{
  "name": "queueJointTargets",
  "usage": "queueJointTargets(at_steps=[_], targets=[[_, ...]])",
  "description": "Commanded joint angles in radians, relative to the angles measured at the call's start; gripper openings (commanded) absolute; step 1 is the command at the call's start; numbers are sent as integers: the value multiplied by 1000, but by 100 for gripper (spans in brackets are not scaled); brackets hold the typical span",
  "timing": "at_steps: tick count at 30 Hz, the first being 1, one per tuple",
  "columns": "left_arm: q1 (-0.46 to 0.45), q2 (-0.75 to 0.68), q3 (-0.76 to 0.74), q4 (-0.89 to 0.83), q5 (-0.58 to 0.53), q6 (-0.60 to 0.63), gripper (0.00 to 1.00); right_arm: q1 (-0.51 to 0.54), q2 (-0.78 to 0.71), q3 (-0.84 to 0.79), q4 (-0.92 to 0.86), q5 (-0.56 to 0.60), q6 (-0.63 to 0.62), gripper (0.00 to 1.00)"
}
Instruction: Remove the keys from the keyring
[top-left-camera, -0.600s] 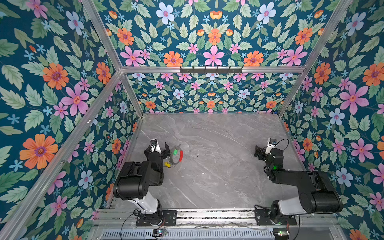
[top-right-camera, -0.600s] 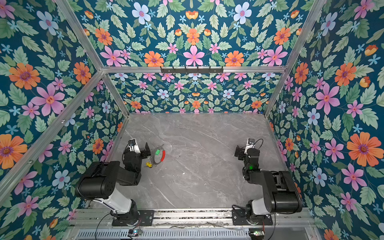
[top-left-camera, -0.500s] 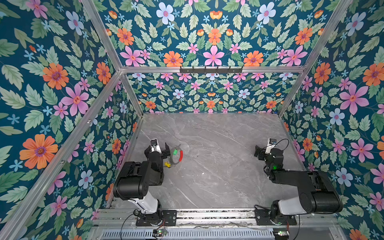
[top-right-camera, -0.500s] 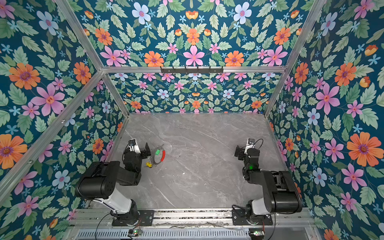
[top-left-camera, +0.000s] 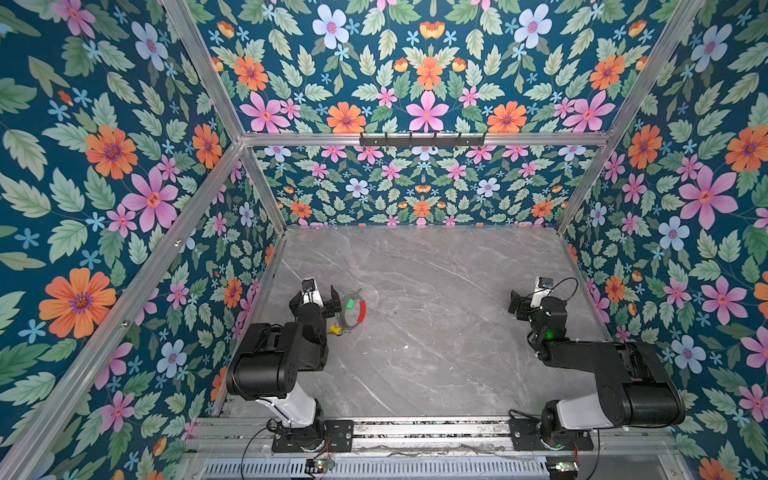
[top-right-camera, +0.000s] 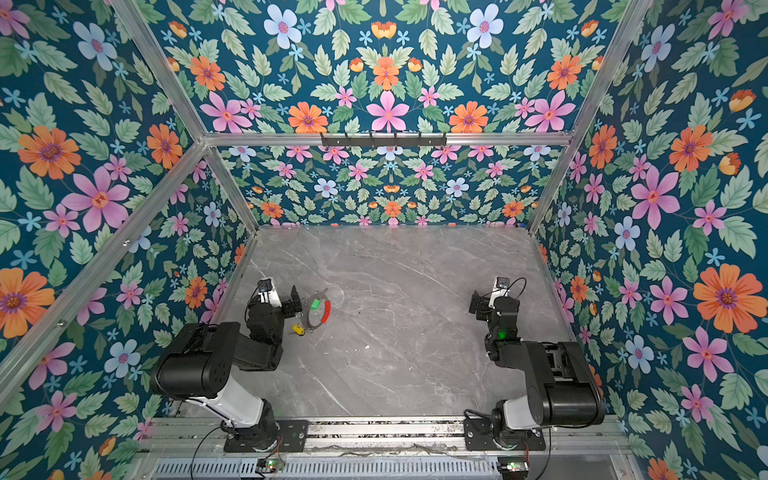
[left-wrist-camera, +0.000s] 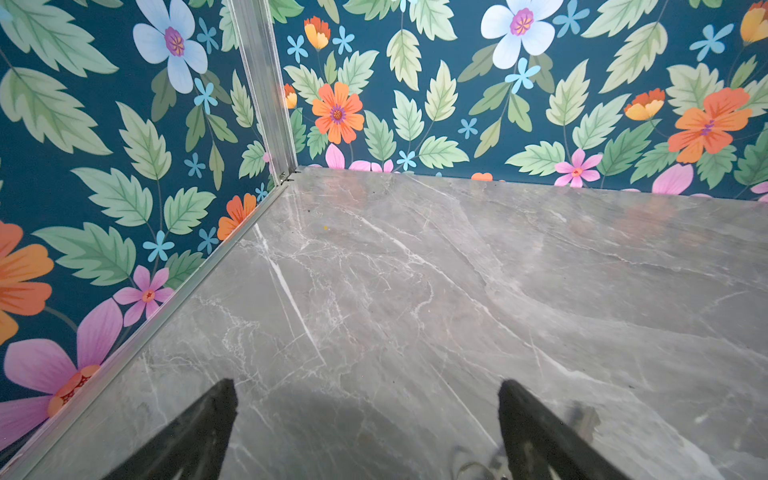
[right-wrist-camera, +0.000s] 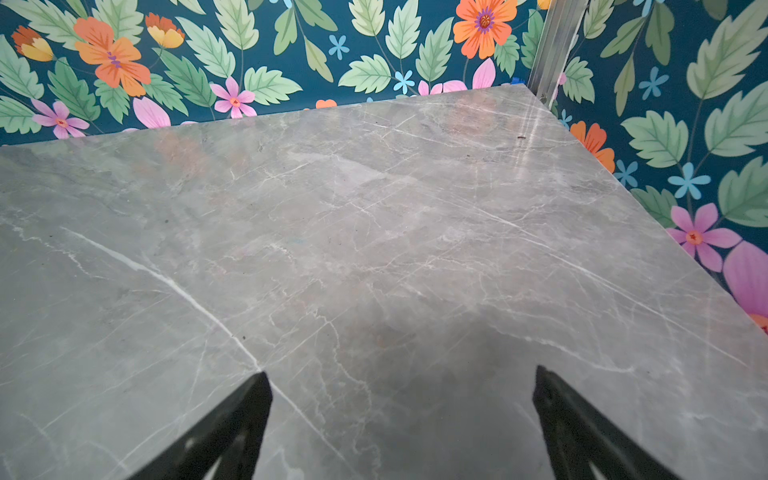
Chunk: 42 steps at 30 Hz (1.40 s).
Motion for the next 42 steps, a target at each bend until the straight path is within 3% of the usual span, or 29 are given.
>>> queueJointTargets(at_steps=[1, 27, 30, 35, 40, 42], targets=[[0, -3, 0, 18, -8, 10, 100, 1, 0, 2, 28, -1, 0, 99], [0, -35, -26, 40, -19, 6, 100, 3, -11, 4, 20, -2, -7, 99], [0, -136, -6, -87, -76, -11, 100, 20, -84, 51, -136, 11, -20, 99], [-4, -278, 60, -328, -55, -43, 100, 43, -163, 126, -369, 82, 34, 99], [0, -406, 30, -324, -73, -235, 100, 144, -212, 214, -544, 325, 53, 99], [2, -435, 33, -324, -91, -337, 100, 151, -192, 316, -700, 340, 110, 99]])
